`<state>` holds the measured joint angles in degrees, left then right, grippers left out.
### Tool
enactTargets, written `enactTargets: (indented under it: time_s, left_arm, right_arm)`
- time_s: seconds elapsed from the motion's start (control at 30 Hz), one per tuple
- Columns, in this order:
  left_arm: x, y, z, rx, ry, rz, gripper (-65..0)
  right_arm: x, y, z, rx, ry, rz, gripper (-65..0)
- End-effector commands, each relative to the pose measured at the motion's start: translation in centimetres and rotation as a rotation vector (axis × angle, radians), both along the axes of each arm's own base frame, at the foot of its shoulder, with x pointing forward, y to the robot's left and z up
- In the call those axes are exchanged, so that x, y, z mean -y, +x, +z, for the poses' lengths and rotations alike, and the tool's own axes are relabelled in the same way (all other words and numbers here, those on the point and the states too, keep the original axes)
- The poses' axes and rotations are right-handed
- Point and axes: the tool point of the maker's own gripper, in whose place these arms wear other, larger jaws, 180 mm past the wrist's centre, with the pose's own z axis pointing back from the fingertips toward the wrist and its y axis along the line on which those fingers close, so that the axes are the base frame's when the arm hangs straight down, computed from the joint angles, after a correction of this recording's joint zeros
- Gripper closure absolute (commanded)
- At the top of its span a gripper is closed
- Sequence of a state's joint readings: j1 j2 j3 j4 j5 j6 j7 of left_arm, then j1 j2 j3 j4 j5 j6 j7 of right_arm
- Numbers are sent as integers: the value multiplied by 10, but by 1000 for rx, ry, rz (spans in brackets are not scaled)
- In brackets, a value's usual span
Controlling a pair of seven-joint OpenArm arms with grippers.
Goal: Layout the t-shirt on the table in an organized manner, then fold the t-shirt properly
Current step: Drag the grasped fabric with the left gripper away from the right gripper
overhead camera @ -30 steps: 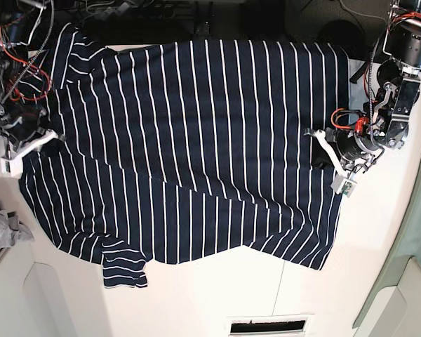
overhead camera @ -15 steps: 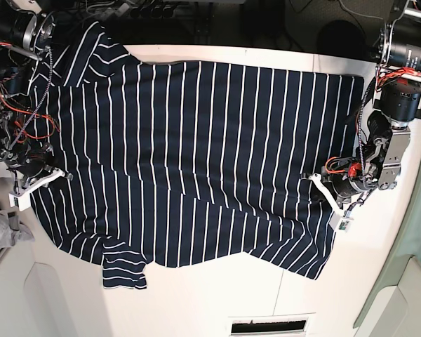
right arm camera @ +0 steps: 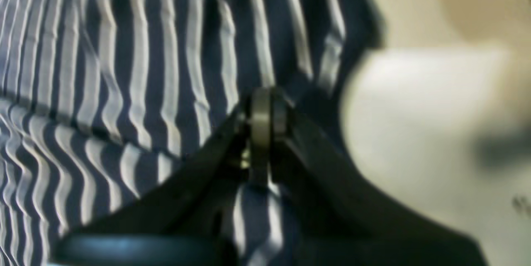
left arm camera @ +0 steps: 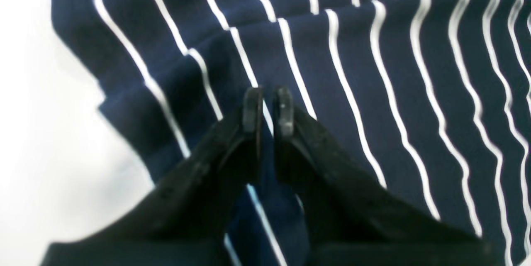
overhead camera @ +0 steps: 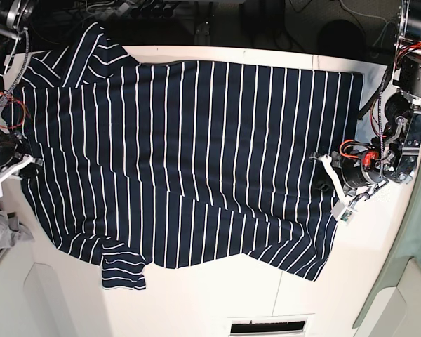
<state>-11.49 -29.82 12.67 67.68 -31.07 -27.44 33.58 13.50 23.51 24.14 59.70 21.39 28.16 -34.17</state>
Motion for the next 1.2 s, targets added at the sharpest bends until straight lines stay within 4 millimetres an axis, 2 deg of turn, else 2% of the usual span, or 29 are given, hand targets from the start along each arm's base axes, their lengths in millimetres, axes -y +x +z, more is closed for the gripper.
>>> enactTargets:
  time_s: [0.0,0.17,0.33,0.47,0.53,0.67,0.8,0.9,1.07,1.17]
  left_arm:
    - [0,3,11,37,-3,-11,-54]
    - [7,-32,-18,-32,-12,-16,-54]
    - [-2,-59,-43,-109,47,34,-54]
    - [-2,-74,-53,-143,50,36,-54]
    - [-3,-73,-52,-132,58,34,-54]
    - [-13,-54,-46,-88,103,55,-54]
    - [-25,-31,-44,-81,115,116,-54]
    - [-28,-18,-47,-96,104,148,-54]
    - [-21,-7,-42,-95,81,120,-54]
    - [-5,-5,-29,-76,26,55,-68]
  right_arm:
    - [10,6,15,50,-7,-4,0]
    - [19,-23,-8,1,-33,-9,0]
    - [13,-34,-33,-60,-17,0,0]
    - [3,-33,-47,-100,-20,47,0]
    - [0,-25,-47,-86,-28,60,0]
    - [-7,-2,-41,-63,-26,76,0]
    - [0,21,-31,-58,-58,65,0]
    - [3,36,-21,-40,-64,46,0]
    - [3,51,-7,-1,-61,45,0]
    - [5,55,3,18,-56,42,0]
